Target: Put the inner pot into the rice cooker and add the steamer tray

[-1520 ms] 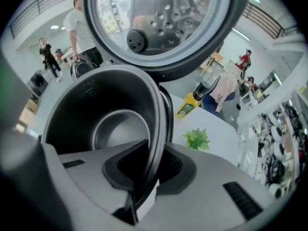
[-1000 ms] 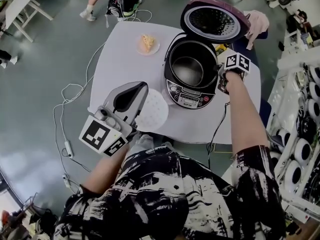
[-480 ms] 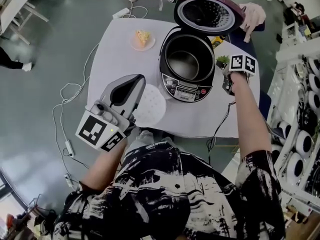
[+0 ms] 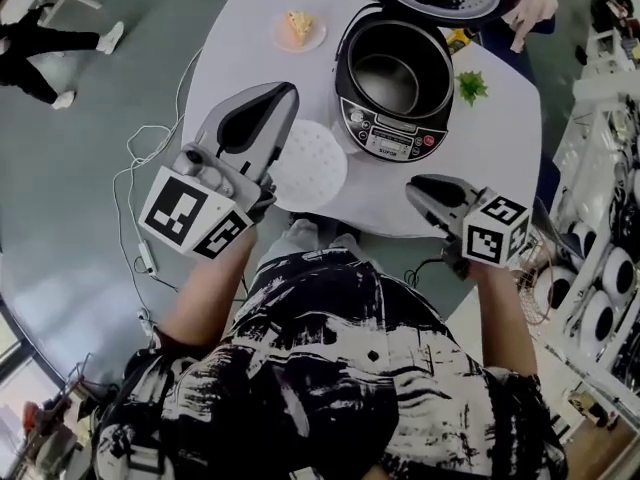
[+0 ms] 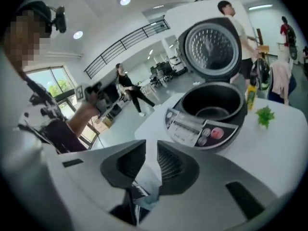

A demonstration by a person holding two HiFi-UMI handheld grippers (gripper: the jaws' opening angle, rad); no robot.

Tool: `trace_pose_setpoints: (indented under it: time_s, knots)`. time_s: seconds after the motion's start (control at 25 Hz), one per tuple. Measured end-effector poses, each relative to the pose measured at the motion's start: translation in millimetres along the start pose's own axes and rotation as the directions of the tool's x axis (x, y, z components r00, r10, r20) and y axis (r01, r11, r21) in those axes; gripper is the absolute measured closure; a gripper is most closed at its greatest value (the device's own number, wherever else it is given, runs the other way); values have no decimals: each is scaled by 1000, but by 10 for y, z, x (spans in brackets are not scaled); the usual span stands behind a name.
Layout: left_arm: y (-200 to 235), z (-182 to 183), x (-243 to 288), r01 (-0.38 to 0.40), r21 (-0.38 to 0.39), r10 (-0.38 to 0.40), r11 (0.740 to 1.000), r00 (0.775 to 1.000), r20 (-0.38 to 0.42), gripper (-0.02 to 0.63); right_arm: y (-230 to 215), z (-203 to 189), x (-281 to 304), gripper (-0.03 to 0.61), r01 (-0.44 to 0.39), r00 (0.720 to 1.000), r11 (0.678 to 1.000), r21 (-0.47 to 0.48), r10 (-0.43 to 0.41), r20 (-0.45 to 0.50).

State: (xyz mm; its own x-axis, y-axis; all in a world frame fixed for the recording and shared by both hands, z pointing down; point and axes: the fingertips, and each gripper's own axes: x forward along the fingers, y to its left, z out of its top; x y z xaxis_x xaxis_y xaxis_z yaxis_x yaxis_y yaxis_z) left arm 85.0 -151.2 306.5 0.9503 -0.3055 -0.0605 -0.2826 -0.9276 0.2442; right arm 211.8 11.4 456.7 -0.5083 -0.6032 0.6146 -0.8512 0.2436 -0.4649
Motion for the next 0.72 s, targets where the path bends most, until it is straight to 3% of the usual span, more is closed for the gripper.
trace_pose_setpoints:
  time_s: [0.12, 0.24, 0.32, 0.48, 0.72]
  knots:
    - [-9, -26, 22, 11, 2, -11, 1000, 1000, -11, 609, -7, -546, 569, 444, 24, 998, 994, 104, -18, -59]
    - [-28, -68, 24, 24, 2, -24, 1000, 999, -24, 609, -190, -860, 1102, 351, 74, 995, 962, 264, -52, -89]
    - [-24, -100, -1, 27, 2, -27, 1000, 999, -33, 609, -295, -1027, 1402, 315, 113, 989, 940, 321, -77, -123]
    - [48, -151, -106, 19, 0, -19, 1000, 998, -52, 609, -510, -1291, 1761, 302, 240, 963, 902, 360, -175, -204]
    - [258, -160, -270, -14, 6, 15, 1000, 998, -69, 609, -715, -1470, 2065, 335, 346, 925, 854, 389, -240, -295]
